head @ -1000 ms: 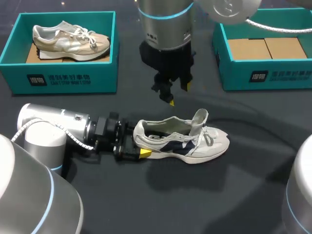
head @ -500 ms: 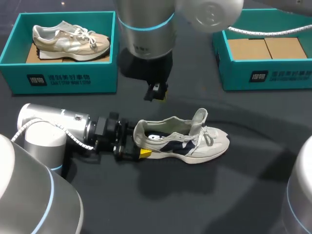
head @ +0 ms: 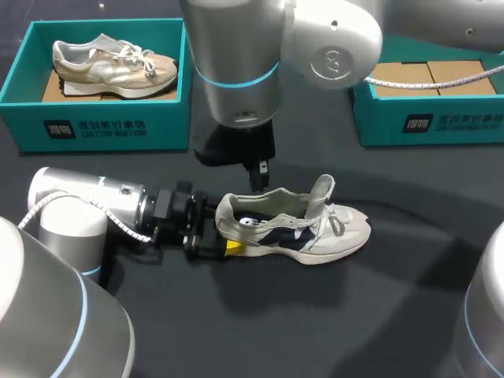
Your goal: Take the shoe out of the shoebox, open the shoe tongue, remove and reinsert the insole, then place the shoe into the shoebox
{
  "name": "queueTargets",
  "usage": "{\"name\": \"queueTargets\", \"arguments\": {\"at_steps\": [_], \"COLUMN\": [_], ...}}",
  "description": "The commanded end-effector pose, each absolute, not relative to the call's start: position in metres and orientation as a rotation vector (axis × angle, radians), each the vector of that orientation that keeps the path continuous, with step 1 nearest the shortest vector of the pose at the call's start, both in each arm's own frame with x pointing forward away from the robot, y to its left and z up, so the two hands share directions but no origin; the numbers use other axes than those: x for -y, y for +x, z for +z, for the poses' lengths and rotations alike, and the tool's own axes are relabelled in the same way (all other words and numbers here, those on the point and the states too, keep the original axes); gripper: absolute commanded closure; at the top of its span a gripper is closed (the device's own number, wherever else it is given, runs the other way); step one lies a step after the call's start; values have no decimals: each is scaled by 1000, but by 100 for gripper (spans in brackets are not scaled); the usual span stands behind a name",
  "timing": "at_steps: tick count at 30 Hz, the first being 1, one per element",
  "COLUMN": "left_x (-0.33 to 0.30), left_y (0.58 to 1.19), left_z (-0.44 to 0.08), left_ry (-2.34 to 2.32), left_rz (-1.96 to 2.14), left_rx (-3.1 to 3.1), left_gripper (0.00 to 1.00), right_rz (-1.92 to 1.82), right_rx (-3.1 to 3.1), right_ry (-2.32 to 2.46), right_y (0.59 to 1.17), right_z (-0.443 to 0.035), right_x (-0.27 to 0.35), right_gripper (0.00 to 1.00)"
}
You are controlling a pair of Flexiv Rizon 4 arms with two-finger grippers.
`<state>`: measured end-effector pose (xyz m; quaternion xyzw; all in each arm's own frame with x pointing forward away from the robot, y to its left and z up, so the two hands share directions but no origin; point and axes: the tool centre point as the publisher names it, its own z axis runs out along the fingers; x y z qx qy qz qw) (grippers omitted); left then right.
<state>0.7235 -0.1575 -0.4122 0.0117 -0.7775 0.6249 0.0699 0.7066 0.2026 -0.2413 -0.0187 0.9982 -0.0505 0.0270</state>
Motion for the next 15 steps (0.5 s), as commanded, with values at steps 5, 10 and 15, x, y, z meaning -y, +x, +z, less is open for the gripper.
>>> {"name": "queueTargets", "arguments": {"at_steps": [5, 10, 15], "left_x": [157, 157, 157], "left_y": [722, 722, 722], "left_z": [-414, -414, -414], "left_ry": [37, 37, 37], "left_rz": [1880, 1880, 1880], "left_rx": [2340, 2340, 2340], "left_gripper": [100, 100, 100], "right_rz": [-190, -173, -176], "right_rx": [-3106, -3087, -3086], "right_ry": [-131, -215, -279], "right_y": [710, 707, 706], "right_z": [-248, -278, -305], "right_x": [-214, -219, -221], "right_gripper": [100, 100, 100]}}
